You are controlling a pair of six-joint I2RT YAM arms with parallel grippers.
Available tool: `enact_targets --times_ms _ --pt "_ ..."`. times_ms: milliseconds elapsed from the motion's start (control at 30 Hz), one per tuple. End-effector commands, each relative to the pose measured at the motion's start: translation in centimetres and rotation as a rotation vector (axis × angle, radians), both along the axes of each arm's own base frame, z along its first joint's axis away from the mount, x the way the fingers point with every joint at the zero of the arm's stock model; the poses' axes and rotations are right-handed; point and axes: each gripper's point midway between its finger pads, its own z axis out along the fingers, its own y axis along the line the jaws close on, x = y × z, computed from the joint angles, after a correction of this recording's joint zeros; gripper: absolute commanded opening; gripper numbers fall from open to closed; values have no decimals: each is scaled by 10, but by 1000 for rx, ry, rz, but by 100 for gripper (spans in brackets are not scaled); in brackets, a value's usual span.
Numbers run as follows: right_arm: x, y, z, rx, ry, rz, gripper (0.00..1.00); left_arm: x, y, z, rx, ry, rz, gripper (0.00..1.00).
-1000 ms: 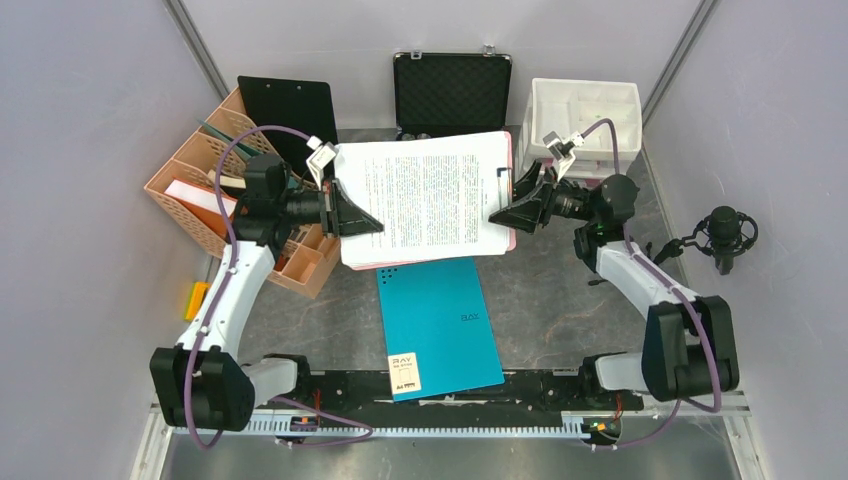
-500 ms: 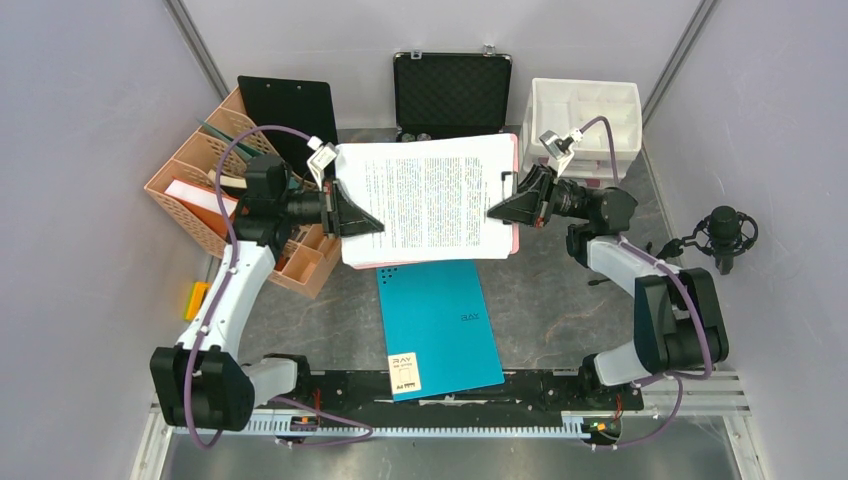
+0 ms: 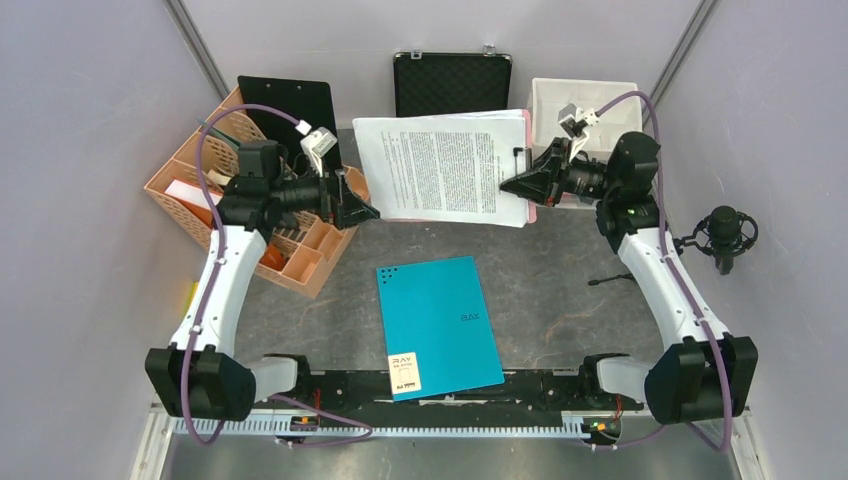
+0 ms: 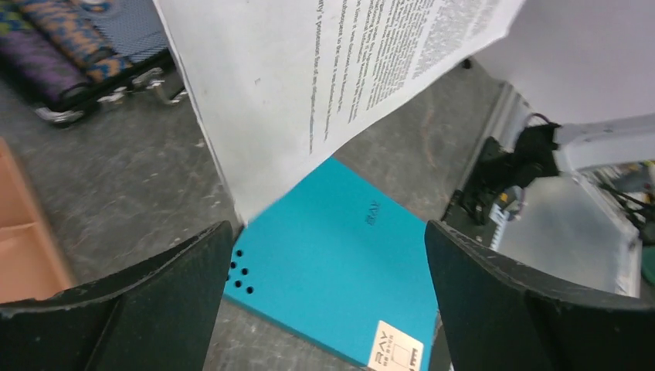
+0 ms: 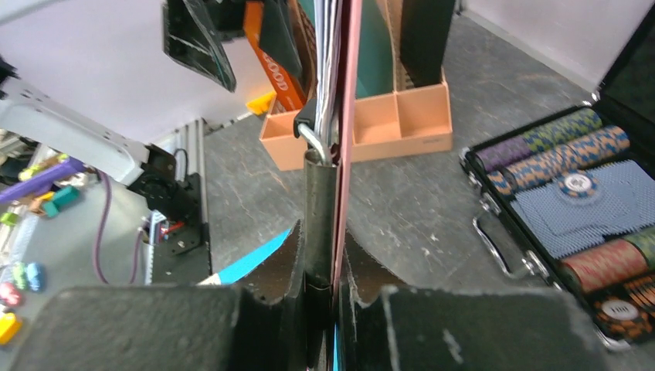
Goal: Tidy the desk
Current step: Move the storage box to the center of the board.
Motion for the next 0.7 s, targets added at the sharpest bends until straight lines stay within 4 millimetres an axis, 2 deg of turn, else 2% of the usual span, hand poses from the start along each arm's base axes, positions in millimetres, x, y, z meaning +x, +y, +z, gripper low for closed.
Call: enact_targets --times_ms 0,100,200,400,567,667 --pt "9 -12 -7 -122 -45 -88 0 17 30 14 178 -145 159 100" --pt "12 -14 -3 -141 -59 -110 0 25 49 9 272 -161 262 100" --pt "13 -15 4 -140 -73 -123 0 24 60 -6 350 -163 283 100" --pt "18 -20 13 -167 -103 -167 0 26 78 -59 538 -100 275 100" --pt "27 -30 10 -225 -113 -252 0 45 79 -88 687 -128 303 100" --pt "31 -36 3 -256 -96 -293 0 57 71 -103 775 -158 304 100"
